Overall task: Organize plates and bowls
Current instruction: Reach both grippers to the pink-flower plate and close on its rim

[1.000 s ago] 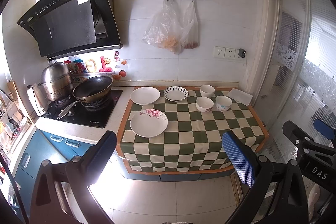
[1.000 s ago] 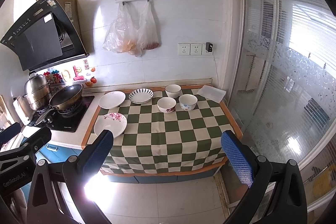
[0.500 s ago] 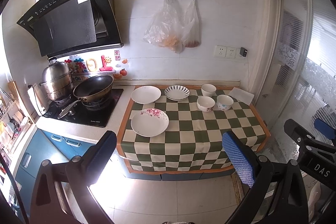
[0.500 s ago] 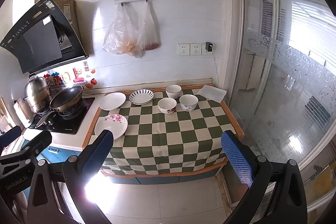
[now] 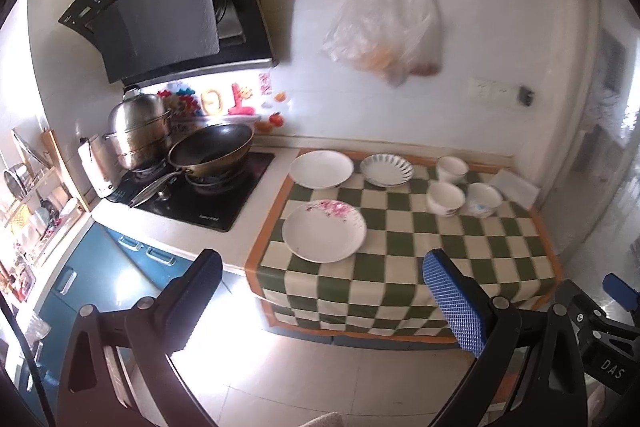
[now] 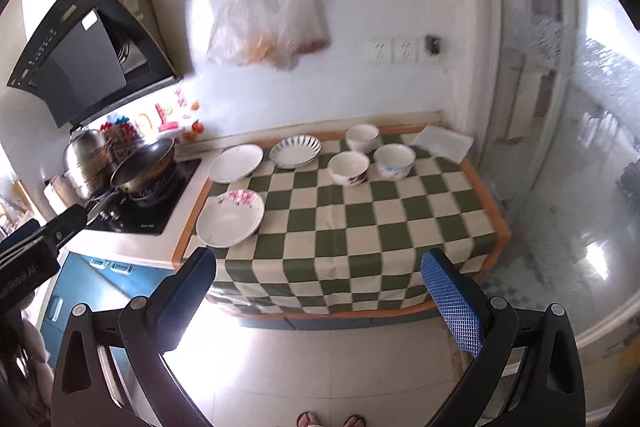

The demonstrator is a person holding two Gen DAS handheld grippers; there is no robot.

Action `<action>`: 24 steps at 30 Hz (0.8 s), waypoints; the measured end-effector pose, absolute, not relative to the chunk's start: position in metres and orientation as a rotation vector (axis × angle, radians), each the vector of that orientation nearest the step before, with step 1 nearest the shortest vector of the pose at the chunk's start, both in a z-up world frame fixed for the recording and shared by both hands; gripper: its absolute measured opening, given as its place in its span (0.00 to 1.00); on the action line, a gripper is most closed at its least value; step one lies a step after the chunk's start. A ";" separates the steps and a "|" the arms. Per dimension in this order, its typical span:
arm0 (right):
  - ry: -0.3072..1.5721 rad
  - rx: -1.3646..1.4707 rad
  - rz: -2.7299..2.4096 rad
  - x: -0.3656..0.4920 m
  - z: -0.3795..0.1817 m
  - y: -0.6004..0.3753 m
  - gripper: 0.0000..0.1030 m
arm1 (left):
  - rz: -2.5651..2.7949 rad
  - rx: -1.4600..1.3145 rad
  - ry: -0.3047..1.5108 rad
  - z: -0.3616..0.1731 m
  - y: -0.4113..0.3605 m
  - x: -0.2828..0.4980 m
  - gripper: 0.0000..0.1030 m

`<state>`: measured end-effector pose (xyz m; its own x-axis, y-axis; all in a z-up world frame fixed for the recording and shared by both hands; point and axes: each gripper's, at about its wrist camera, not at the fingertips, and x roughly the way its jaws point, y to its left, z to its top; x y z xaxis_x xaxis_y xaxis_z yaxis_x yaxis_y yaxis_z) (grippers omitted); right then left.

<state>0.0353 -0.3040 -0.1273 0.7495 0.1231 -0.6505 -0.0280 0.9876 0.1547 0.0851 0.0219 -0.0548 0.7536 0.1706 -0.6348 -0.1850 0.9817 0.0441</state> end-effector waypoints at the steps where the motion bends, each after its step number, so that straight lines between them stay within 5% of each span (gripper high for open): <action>1: 0.729 0.131 0.085 0.047 -0.135 -0.300 1.00 | 0.205 -0.013 0.703 -0.062 0.025 0.097 1.00; 13: 0.756 0.041 0.111 0.220 -0.203 -0.209 1.00 | 0.226 0.016 0.810 -0.143 0.085 0.242 1.00; 24: 0.981 0.082 0.135 0.396 -0.304 -0.121 1.00 | 0.155 0.036 1.030 -0.231 0.155 0.384 1.00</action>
